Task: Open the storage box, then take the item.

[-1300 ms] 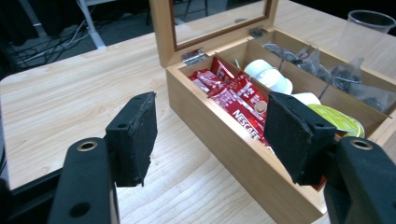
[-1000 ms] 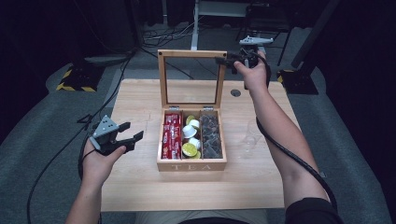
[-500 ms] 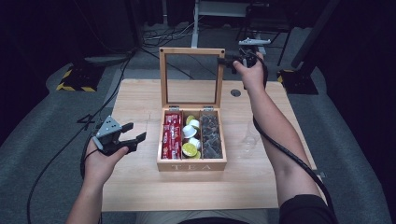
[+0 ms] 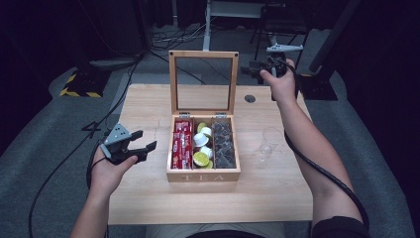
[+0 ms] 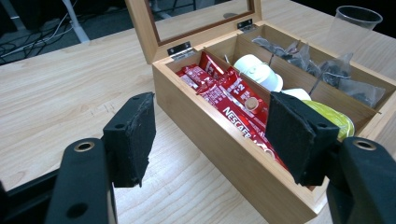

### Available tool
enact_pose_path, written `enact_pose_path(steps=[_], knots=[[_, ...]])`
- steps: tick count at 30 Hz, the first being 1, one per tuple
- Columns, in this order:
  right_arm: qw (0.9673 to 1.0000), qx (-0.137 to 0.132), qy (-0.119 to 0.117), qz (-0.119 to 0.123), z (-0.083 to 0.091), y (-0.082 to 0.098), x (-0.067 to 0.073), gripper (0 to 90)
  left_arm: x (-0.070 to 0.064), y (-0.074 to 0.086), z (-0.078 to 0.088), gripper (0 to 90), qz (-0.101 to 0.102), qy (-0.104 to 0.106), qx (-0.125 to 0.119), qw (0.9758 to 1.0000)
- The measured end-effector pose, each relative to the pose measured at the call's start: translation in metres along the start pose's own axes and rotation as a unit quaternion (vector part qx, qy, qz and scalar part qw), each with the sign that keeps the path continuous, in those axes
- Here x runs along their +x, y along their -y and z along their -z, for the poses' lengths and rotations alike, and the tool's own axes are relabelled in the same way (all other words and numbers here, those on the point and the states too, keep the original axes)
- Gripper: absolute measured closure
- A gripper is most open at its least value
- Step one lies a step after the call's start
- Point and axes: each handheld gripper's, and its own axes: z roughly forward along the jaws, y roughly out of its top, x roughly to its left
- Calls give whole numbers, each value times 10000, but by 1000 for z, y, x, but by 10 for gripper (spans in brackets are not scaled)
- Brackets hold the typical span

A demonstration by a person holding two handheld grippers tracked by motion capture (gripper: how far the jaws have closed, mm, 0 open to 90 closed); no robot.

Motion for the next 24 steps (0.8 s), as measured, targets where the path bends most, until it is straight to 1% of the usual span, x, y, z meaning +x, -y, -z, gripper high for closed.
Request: enact_pose_path(steps=[1,3,5,6,7,9,11,13,17,18,20,21,23,24], knots=[[10000,-45,-56,33,5,1,4,422,-1,0,0,340,6,9,-2,10000],[9998,-41,-136,112,18,4,15,409,-1,-1,-1,340,-6,8,-5,10000],[9994,-42,-272,187,27,8,24,400,-3,-2,-2,339,-10,34,12,10000],[9991,-23,-328,264,31,11,31,389,-4,-2,-2,339,-37,52,44,10000],[9982,5,-436,402,37,16,39,387,-5,-2,-3,339,-70,58,55,9999],[9968,71,-563,566,44,24,51,388,-6,-2,-5,338,-102,119,102,9998],[9954,199,-687,644,49,37,65,387,-7,-2,-7,334,-135,144,155,9997],[9944,336,-734,686,51,47,75,387,-8,-1,-8,331,-137,175,212,9995],[9929,640,-702,723,50,72,90,394,-9,2,-11,318,-141,237,343,9990],[9927,681,-676,729,49,76,92,397,-9,3,-12,317,-141,251,368,9989],[9924,761,-700,671,48,86,96,413,-8,4,-14,317,-160,261,388,9988],[9920,819,-720,637,47,91,97,430,-8,6,-16,317,-116,272,385,9988],[9912,929,-704,625,45,99,100,436,-5,11,-21,316,-146,291,489,9983],[9904,1027,-658,645,43,104,101,442,-4,14,-24,316,-105,293,557,9980]])
